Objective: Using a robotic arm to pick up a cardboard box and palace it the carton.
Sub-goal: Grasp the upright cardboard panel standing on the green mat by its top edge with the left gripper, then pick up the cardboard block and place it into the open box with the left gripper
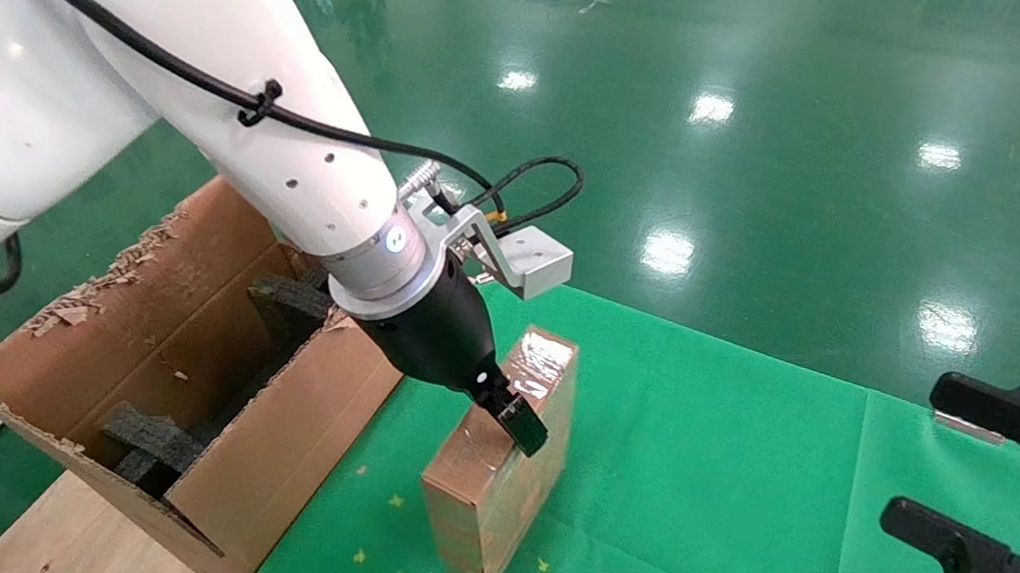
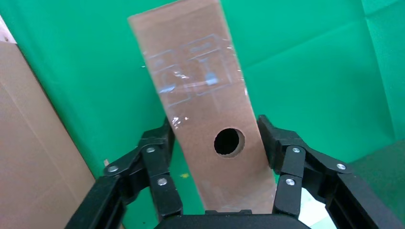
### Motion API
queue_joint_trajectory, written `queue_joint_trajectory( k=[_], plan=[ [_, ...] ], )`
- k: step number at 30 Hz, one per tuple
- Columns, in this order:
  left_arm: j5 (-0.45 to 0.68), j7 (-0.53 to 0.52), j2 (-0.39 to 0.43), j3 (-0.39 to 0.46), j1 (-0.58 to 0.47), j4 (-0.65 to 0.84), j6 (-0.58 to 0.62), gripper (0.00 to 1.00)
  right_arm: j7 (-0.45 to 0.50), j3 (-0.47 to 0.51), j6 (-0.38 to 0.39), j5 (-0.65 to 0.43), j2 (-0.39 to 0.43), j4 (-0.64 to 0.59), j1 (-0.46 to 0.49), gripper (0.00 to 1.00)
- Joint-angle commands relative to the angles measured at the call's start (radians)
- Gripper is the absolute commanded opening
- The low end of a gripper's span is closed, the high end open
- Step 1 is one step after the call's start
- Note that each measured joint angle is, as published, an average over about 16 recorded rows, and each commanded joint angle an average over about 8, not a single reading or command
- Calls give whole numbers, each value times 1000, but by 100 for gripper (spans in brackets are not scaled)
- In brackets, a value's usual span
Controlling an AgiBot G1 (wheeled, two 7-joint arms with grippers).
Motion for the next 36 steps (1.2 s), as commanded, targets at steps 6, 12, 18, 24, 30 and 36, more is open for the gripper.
queue_joint_trajectory(
  k=[6, 12, 18, 24, 30, 36],
  plan=[
    [3, 10, -7, -5, -8, -8, -6, 0, 0, 0, 0, 0, 0, 0, 0, 100],
    [-21, 89, -81, -63, -69, -20, -44, 0, 0, 0, 0, 0, 0, 0, 0, 100],
    [-57, 238, -200, -157, -192, 51, -80, 0, 0, 0, 0, 0, 0, 0, 0, 100],
    [-43, 415, -300, -213, -317, 179, -81, 0, 0, 0, 0, 0, 0, 0, 0, 100],
    [-26, 599, -364, -223, -390, 333, -35, 0, 0, 0, 0, 0, 0, 0, 0, 100],
    [20, 777, -396, -193, -417, 493, 14, 0, 0, 0, 0, 0, 0, 0, 0, 100]
  ],
)
